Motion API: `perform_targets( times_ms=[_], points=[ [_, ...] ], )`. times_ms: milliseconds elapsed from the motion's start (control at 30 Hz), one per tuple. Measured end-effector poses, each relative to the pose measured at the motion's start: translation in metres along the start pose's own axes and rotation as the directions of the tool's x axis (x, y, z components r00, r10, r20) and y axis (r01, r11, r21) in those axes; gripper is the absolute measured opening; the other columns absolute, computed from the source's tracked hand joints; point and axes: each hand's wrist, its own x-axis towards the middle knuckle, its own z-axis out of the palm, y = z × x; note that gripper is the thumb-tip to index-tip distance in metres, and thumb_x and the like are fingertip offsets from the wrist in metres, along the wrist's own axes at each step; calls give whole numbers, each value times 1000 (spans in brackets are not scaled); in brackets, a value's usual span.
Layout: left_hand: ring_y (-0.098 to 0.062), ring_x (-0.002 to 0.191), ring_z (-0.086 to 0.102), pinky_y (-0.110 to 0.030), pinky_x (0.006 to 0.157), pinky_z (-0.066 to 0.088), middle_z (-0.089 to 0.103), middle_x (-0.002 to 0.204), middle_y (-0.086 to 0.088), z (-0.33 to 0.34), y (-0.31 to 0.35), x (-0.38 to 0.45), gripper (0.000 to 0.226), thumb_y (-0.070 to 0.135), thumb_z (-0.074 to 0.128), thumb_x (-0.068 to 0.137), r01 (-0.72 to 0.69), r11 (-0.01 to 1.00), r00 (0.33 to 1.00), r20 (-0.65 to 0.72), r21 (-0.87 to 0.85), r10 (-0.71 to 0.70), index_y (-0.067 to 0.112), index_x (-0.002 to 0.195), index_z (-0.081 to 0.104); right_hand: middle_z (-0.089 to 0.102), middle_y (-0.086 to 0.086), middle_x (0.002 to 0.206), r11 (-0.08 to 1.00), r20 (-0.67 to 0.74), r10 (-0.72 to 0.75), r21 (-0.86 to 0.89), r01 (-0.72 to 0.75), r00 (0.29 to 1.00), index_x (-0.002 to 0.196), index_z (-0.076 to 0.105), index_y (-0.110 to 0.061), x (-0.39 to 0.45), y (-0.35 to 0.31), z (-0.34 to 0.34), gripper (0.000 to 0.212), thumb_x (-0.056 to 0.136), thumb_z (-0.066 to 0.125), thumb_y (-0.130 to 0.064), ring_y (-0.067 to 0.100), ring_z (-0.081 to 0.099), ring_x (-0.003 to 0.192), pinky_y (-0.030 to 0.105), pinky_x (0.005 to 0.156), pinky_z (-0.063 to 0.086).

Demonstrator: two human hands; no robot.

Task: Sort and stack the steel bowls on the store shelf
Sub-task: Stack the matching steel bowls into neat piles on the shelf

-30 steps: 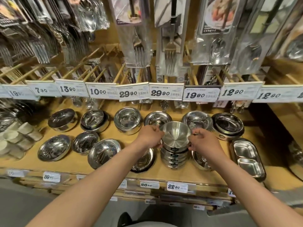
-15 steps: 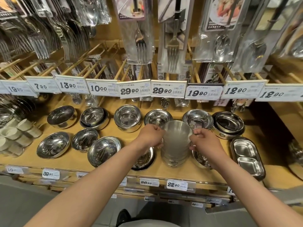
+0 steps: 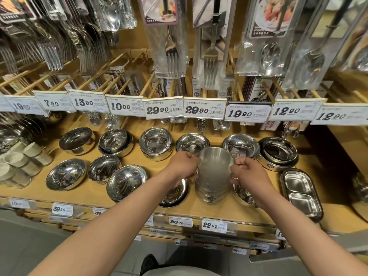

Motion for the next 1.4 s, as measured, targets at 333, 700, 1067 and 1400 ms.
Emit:
perform_targets(
  times_ms=[333,700,1067,1400],
  points=[
    [-19,85,62,-24,62,62,59,94,-7,0,3,-6,12,17,60,99,40,999,999,11,-16,-39,6,97,62,65,5,96,999,18,-16,28,15,1000,102,67,-14,4,4,-1,8,94,67,-16,16,68,85,38,84,63],
    [-9,61,64,-24,62,58,62,79,-2,-22,-6,-17,23,32,56,101,6,994,1000,3,113,-7,13,95,66,70,4,97,999,-26,41,30,-40,999,97,70,-19,-2,10,-27,11,98,62,-26,18,70,82,42,82,64],
    [-20,75,63,-39,74,52,69,91,-9,-33,-43,-31,18,29,60,97,-1,1000,998,-65,15,2,14,100,70,67,7,94,985,-152,90,157,-66,984,94,70,-13,-29,38,-70,15,99,58,-19,21,64,88,30,67,59],
    [-21,81,65,-43,79,57,71,96,-8,-52,-65,-31,16,25,60,98,4,1000,998,-67,-3,-4,14,101,70,71,13,99,985,-212,147,117,-125,966,98,71,-15,-52,72,-73,19,102,55,-23,26,66,91,36,74,56]
  ],
)
